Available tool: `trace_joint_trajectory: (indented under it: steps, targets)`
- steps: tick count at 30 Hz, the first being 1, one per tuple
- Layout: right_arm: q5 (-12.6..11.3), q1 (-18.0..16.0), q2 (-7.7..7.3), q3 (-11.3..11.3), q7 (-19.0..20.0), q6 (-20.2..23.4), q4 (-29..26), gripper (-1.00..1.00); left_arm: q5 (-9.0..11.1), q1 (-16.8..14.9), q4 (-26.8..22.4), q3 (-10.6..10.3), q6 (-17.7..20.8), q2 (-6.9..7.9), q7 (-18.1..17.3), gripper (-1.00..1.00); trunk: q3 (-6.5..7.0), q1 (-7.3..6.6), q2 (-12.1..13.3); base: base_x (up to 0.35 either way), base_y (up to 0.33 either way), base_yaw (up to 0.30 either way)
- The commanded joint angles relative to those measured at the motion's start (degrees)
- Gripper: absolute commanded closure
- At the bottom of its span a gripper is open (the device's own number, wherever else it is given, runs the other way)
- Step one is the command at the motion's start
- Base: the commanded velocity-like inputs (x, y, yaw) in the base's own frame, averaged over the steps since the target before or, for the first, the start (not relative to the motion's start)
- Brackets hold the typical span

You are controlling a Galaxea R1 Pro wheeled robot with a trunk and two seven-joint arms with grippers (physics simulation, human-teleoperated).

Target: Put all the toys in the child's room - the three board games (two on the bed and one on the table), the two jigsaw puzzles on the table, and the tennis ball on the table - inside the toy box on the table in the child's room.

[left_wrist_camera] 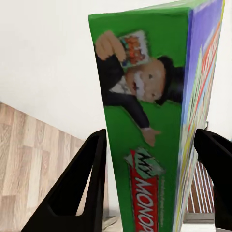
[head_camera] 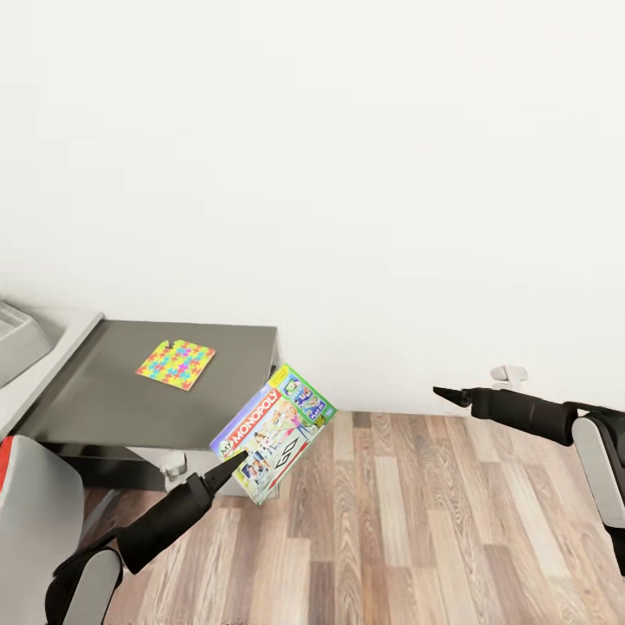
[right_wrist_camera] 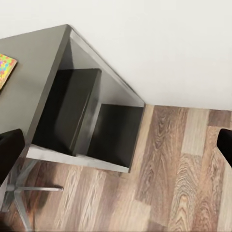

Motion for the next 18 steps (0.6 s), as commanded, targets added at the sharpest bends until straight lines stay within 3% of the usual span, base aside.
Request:
trace_joint_trajectory:
  steps: [1, 18]
  targets:
    - [0.3, 0.0, -0.01, -0.1, 0.4, 0.3, 0.0, -1.00, 0.2, -0.1, 0.0, 0.1, 0.4, -0.06, -0.2, 1.00, -0.06, 0.03, -0.1, 0.000, 0.000, 0.279]
    - [0.3, 0.0, -0.01, -0.1, 0.4, 0.3, 0.0, -1.00, 0.2, -0.1, 0.0, 0.1, 0.4, -0.06, -0.2, 1.00, 0.37, 0.03, -0.1, 0.000, 0.000, 0.280]
